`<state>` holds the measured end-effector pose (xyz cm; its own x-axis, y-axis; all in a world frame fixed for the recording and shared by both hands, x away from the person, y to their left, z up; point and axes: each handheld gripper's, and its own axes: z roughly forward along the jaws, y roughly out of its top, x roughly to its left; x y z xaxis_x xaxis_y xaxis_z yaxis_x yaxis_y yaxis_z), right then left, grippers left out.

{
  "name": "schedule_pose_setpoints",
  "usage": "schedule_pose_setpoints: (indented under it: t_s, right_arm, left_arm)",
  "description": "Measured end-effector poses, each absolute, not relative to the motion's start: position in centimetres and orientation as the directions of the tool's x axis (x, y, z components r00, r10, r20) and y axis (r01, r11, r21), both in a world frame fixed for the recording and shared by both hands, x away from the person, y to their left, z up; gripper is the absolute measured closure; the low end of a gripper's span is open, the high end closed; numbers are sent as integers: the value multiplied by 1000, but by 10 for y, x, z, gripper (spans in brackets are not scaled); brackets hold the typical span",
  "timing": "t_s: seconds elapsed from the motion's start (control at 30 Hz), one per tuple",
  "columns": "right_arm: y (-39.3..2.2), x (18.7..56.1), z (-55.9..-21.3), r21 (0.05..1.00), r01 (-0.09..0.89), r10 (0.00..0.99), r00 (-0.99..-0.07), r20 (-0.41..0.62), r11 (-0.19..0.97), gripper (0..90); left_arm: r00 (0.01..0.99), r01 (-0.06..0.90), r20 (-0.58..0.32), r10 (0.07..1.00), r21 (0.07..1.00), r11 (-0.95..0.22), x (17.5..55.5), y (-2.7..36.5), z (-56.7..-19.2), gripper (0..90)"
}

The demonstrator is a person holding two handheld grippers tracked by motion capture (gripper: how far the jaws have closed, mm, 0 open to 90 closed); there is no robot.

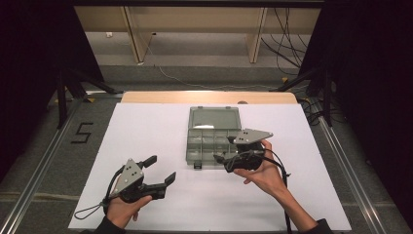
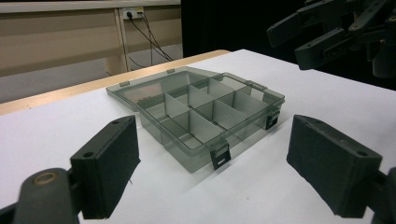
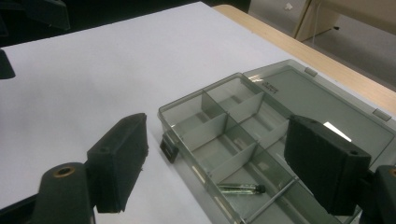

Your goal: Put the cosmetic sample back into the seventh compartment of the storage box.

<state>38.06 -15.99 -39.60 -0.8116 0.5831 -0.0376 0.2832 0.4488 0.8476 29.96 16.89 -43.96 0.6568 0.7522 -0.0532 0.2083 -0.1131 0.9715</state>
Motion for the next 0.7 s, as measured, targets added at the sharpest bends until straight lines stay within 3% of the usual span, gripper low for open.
schedule_pose_setpoints:
  t_s: [0.7]
  right_arm:
    - [-170,360,-395,891,262,582,-813,-3,371,233]
  left_arm:
    - [659,204,-48,751,972,-118,300,169,-439,159]
